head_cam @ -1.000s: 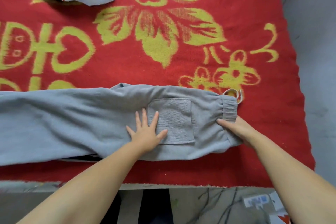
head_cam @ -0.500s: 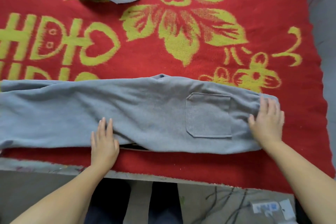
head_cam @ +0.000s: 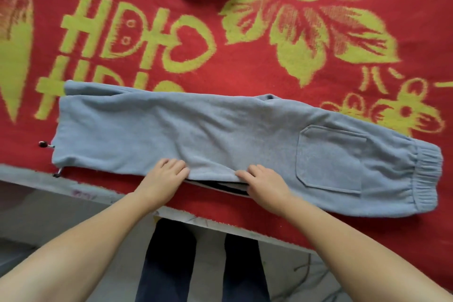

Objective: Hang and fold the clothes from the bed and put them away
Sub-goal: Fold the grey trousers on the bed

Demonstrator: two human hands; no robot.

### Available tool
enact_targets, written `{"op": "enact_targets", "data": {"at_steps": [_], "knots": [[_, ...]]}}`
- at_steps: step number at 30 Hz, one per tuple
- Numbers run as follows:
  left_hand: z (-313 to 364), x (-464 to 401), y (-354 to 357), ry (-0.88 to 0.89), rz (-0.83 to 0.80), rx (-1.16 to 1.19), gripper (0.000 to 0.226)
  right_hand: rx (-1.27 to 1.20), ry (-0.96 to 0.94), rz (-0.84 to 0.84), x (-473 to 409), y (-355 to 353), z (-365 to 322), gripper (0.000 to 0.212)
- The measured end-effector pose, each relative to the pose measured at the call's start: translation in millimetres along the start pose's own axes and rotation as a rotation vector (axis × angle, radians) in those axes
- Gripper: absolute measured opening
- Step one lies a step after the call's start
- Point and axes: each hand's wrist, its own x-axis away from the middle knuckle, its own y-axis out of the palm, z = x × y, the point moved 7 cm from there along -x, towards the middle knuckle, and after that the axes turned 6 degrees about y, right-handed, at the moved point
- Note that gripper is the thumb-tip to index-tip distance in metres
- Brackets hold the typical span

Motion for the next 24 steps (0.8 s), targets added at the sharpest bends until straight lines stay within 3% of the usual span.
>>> {"op": "enact_targets", "data": {"at_steps": [3, 4, 5, 7, 10, 16, 19, 22, 24], "knots": [[1, 20, 10, 0.034, -0.119, 0.025, 0.016, 0.089, -0.08, -0.28, 14, 21, 8, 0.054], [0, 20, 10, 0.002, -0.133, 0.049, 0.018, 0.067, -0.064, -0.273, 18, 16, 13, 0.053], [1, 17, 8, -0.042, -0.124, 0.078, 0.027, -0.007, -0.021, -0.198, 18, 5, 20, 0.048], [14, -13, -8, -0.08, 0.001, 0.15, 0.042, -0.202, 0.133, 0.109, 24, -36, 52, 0.038], [56, -80, -33, -0.08, 0.163, 0.211, 0.048, -0.323, 0.504, 0.433, 60, -79, 132, 0.04], [167, -209, -32, -0.192, -0.062, 0.425, 0.068, -0.183, 1.105, 0.482, 182, -83, 277, 0.066], [201, -230, -14, -0.367, -0.174, 0.694, 0.069, -0.683, 1.235, 0.463, 212, -48, 320, 0.074], [206, -230, 2, -0.443, -0.24, 0.851, 0.066, -1.151, 1.088, 0.414, 207, -24, 330, 0.034], [202, -229, 4, -0.44, -0.243, 0.974, 0.062, -1.316, 1.054, 0.357, 207, -15, 330, 0.032]]}}
